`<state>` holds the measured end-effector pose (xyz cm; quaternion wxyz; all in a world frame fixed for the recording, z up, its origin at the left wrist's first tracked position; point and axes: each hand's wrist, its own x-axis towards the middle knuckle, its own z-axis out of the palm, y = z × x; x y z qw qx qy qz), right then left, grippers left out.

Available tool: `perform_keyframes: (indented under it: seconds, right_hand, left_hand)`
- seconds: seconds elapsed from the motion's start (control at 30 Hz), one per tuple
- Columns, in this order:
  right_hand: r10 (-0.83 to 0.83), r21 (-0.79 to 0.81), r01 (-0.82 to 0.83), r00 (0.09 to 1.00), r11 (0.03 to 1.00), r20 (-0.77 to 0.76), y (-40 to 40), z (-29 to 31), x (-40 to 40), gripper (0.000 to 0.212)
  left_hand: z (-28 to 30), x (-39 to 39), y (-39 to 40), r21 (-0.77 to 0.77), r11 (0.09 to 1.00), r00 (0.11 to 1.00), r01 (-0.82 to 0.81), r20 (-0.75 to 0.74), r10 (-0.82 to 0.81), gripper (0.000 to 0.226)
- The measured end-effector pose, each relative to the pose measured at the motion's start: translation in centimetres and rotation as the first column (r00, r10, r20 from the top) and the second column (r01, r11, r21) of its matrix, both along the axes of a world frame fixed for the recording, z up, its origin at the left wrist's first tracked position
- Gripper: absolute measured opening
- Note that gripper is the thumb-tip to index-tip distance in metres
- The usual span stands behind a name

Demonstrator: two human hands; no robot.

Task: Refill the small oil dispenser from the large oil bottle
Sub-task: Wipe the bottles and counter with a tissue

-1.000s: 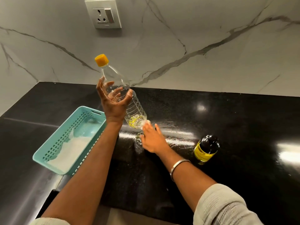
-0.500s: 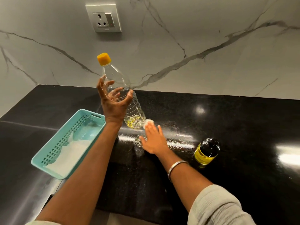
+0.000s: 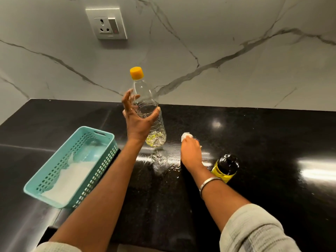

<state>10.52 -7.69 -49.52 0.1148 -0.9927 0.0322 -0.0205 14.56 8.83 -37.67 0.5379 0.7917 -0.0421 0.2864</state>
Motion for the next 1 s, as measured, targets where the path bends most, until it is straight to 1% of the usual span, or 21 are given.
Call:
perform_keyframes:
  seconds: [0.1,0.17,0.23,0.3,0.37,0.47,0.53,0.6,0.67,0.73,0.83,0.93,1.0]
  right_hand:
    - [0.083,0.055,-0.082,0.996,0.995,-0.018,3.0,0.7,0.4,0.03]
    - [0.191,0.075,-0.191,0.982,0.979,0.005,5.5,0.1,-0.6,0.03]
    - [0.299,0.057,-0.3,0.954,0.952,0.03,7.1,-0.3,-1.8,0.032]
    - [0.35,0.013,-0.35,0.936,0.937,0.027,6.9,-0.5,-2.4,0.032]
    - [0.328,-0.004,-0.328,0.945,0.945,0.009,5.3,-0.6,-2.4,0.033]
    - [0.15,0.022,-0.15,0.989,0.988,0.016,1.2,-0.7,-2.1,0.042]
    - [0.063,0.024,-0.064,0.997,0.998,0.043,-1.2,-0.8,-1.4,0.046]
    - [0.041,0.091,-0.043,0.999,0.995,0.026,-2.1,-0.7,-0.1,0.055]
    - [0.079,0.161,-0.073,0.996,0.984,-0.031,-1.2,-0.2,0.8,0.062]
    - [0.167,0.22,-0.149,0.984,0.964,-0.068,0.8,0.2,0.7,0.063]
    - [0.32,0.234,-0.309,0.947,0.922,-0.013,3.6,0.2,-1.0,0.063]
    - [0.36,0.23,-0.363,0.931,0.903,0.056,4.3,-0.1,-3.1,0.058]
    - [0.399,0.186,-0.404,0.915,0.896,0.064,4.2,-0.2,-4.4,0.051]
  left_hand:
    - [0.0,0.3,0.7,0.043,0.999,1.0,-0.007,0.0,0.007,0.092]
    - [0.1,0.6,0.9,0.039,0.999,1.0,-0.001,0.009,0.0,0.092]
    - [0.2,0.9,0.5,0.022,1.0,1.0,0.02,0.015,-0.021,0.091]
    - [0.2,1.2,-0.4,0.013,0.999,0.999,0.05,0.018,-0.05,0.09]
    - [0.2,1.2,-1.6,0.017,0.996,0.996,0.088,0.012,-0.088,0.087]
    - [-0.2,1.3,-3.0,0.023,0.991,0.992,0.129,-0.007,-0.129,0.086]
    - [-0.8,1.4,-3.5,0.025,0.989,0.989,0.147,-0.027,-0.146,0.087]
    - [-1.0,1.2,-3.8,0.027,0.987,0.987,0.156,-0.048,-0.155,0.088]
    - [-0.9,1.2,-3.9,0.023,0.986,0.986,0.163,-0.046,-0.162,0.088]
    - [-0.6,1.3,-3.8,0.018,0.985,0.985,0.171,-0.034,-0.17,0.088]
    - [-0.4,1.4,-3.5,0.005,0.984,0.983,0.178,-0.035,-0.178,0.087]
    - [-0.9,1.2,-3.8,0.005,0.982,0.979,0.19,-0.075,-0.189,0.087]
    - [-1.5,1.1,-4.2,0.001,0.979,0.974,0.203,-0.105,-0.202,0.088]
